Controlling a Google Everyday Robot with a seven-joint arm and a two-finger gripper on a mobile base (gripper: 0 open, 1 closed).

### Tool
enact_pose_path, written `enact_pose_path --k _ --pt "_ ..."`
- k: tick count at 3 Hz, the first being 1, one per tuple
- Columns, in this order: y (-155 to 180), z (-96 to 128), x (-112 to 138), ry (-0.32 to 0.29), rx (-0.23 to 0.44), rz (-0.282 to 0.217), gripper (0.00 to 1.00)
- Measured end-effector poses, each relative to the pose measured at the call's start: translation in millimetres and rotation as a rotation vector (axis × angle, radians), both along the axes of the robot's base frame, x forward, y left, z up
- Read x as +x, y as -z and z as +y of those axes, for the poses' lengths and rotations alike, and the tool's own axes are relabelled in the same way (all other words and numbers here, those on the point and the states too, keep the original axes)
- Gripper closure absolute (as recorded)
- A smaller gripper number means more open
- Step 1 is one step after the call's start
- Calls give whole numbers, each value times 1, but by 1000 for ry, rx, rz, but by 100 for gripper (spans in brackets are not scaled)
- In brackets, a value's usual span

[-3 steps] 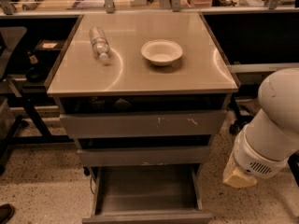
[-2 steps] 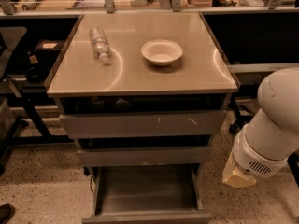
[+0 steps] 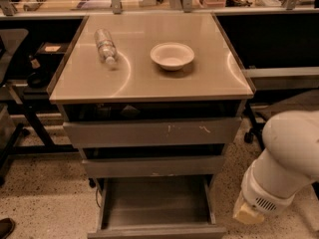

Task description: Close bottom drawer

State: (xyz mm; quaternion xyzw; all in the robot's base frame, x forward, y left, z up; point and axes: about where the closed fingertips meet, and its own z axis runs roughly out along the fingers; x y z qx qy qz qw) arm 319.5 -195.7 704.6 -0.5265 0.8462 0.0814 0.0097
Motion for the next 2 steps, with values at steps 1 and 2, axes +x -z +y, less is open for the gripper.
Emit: enact_pose_path --k 1,2 --pt "74 1 -38 49 -2 105 100" --pt "129 -1 -64 97 7 189 100"
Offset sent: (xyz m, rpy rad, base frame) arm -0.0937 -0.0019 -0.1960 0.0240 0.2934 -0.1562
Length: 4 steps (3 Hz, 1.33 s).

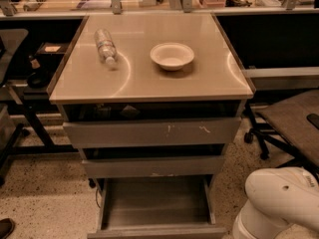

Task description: Close bottom drawer

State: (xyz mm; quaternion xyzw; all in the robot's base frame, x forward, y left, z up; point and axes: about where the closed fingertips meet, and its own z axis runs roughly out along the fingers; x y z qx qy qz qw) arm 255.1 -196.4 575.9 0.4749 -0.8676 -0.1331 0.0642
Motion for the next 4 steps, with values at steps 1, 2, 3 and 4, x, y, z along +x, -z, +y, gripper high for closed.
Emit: enact_pose_path --k 1,2,3,4 --pt "6 1 -3 4 6 11 100" --pt "7 1 -4 5 8 15 100" --pt "49 7 -16 33 50 54 100" --pt "112 10 -17 96 136 73 100"
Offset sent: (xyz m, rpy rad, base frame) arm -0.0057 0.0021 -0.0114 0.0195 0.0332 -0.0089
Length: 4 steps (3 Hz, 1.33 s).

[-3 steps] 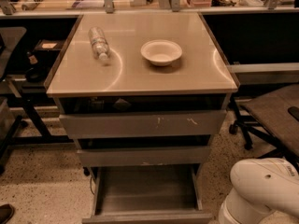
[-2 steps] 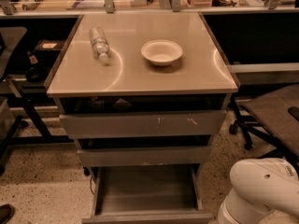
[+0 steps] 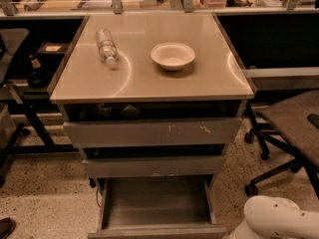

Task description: Close bottom drawer

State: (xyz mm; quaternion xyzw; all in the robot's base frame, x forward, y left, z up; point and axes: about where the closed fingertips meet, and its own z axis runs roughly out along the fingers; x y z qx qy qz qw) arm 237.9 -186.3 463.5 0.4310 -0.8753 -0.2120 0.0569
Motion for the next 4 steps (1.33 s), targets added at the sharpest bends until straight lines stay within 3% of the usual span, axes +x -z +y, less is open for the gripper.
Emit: enact_pose_path --k 2,4 --pt "92 11 9 82 103 44 100" --pt "104 11 12 104 120 50 100"
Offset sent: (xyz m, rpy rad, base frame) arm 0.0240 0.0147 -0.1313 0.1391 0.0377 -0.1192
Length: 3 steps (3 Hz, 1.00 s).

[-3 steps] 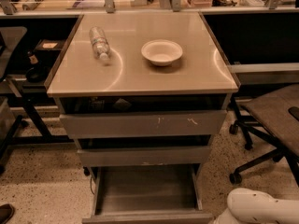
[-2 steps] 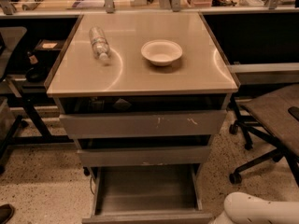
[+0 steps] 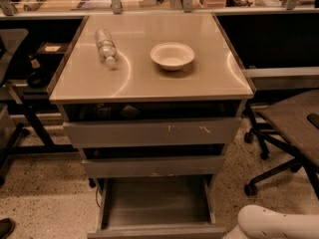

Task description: Close bottom drawer

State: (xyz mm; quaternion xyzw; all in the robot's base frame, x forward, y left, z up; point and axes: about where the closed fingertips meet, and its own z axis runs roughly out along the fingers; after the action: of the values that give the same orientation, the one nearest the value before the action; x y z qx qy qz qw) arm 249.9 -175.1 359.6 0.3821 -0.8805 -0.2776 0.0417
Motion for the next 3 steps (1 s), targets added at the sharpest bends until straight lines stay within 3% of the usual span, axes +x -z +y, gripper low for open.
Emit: enact_pose_path --k 2,3 --pt "55 -6 30 55 -75 -109 100" --pt "106 -6 54 106 -102 -125 100"
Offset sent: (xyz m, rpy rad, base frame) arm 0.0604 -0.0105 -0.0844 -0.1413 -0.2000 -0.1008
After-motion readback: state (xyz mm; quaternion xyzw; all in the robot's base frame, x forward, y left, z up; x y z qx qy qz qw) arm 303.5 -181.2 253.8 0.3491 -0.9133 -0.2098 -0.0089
